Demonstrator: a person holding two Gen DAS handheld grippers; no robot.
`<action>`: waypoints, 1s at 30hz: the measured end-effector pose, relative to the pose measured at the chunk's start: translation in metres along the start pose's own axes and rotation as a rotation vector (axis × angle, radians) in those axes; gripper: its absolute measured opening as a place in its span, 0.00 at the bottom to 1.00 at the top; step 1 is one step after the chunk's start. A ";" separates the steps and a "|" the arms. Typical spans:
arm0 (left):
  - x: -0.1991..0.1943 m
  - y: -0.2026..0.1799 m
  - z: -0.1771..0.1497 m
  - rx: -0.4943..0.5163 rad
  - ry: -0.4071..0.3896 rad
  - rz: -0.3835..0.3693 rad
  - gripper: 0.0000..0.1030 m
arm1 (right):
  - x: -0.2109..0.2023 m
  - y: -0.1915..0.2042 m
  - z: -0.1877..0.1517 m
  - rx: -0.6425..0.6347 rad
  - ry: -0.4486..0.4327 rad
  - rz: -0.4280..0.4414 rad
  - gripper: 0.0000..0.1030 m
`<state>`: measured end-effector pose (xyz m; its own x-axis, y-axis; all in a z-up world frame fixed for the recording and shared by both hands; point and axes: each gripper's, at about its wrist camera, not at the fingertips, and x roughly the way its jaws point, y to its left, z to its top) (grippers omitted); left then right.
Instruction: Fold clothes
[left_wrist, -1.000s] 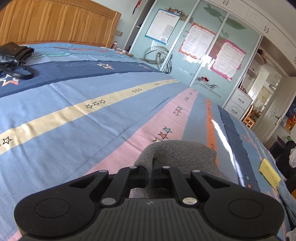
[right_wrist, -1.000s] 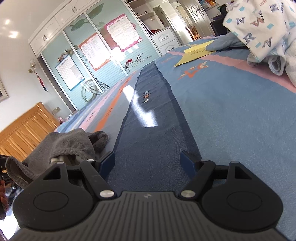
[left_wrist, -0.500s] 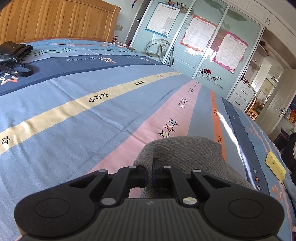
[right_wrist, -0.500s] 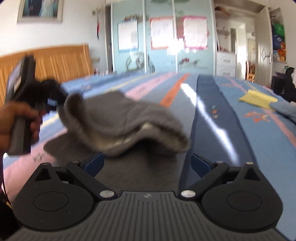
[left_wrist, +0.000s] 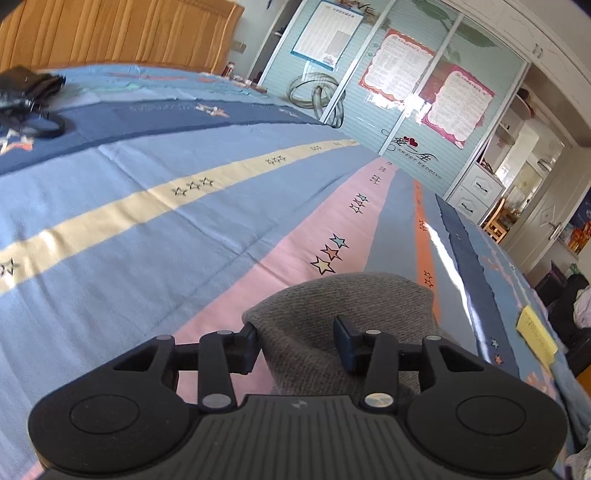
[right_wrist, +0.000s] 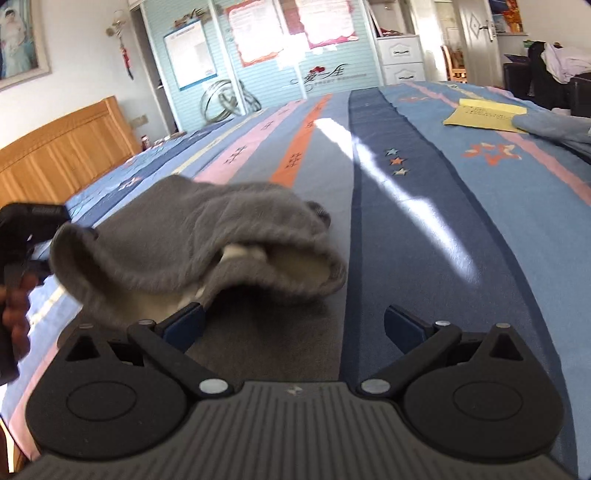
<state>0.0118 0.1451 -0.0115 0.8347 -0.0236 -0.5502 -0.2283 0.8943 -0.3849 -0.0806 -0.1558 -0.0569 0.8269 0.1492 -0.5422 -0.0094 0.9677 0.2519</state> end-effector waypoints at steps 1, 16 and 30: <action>0.000 -0.002 0.000 0.014 -0.004 0.009 0.44 | 0.004 0.002 0.003 -0.020 -0.005 -0.011 1.00; 0.001 -0.004 0.005 0.070 -0.063 0.155 0.92 | 0.064 -0.001 0.039 0.154 0.098 0.141 1.00; 0.011 -0.009 -0.002 0.073 -0.022 0.127 0.92 | 0.058 0.053 0.059 -0.035 0.000 0.174 0.28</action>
<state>0.0216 0.1360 -0.0160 0.8126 0.1010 -0.5740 -0.2967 0.9194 -0.2582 -0.0001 -0.1078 -0.0277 0.8112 0.3152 -0.4925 -0.1719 0.9336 0.3143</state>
